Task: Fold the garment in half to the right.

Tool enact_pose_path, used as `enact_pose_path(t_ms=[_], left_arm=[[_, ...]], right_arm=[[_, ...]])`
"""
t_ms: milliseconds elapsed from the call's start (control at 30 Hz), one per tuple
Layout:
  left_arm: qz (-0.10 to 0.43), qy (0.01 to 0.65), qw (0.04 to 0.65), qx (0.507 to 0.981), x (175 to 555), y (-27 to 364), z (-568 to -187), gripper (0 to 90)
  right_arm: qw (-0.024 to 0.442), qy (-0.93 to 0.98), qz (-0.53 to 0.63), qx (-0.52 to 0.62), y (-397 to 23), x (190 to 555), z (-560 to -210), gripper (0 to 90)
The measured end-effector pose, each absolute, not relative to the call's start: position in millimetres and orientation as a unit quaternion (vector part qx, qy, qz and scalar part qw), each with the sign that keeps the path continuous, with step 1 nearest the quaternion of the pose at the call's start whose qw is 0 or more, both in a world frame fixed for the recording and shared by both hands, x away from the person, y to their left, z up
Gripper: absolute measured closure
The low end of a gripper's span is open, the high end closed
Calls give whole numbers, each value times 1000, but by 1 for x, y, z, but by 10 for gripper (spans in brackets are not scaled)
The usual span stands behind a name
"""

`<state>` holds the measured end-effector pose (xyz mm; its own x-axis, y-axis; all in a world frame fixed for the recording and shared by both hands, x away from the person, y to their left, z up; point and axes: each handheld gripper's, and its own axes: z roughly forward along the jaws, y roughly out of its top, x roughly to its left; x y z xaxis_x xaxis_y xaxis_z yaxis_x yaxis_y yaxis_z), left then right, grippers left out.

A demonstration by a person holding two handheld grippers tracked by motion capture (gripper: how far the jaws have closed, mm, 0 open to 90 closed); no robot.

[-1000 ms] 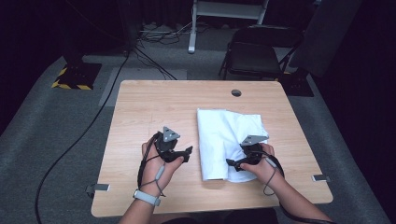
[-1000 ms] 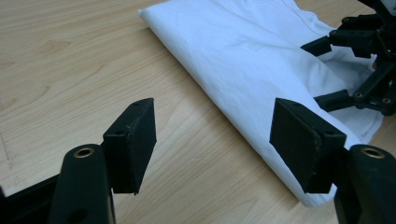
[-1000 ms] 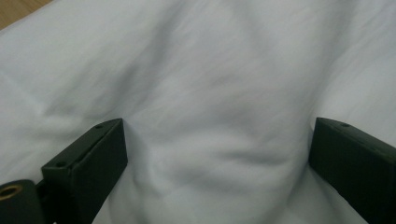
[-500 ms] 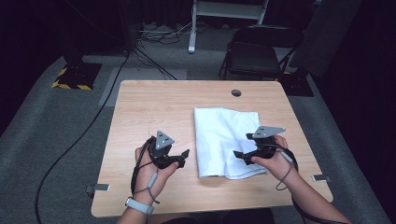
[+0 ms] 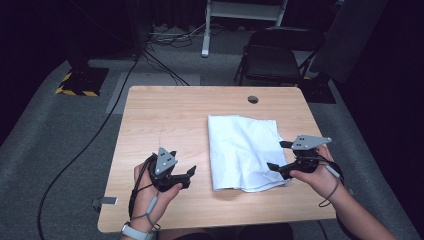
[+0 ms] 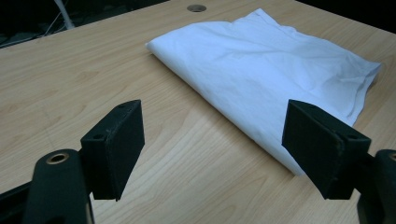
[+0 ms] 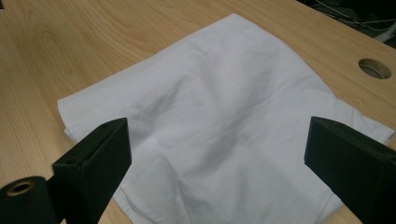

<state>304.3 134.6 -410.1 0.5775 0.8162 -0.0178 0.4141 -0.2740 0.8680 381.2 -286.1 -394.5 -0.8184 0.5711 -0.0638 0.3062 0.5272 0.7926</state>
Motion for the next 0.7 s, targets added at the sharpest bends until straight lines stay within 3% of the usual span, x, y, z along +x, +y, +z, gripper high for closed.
enact_pose_path(t_ms=[700], left_arm=[[235, 415, 429, 767, 297, 176, -444, 187]], right_arm=[[176, 839, 414, 305, -354, 381, -411, 66]])
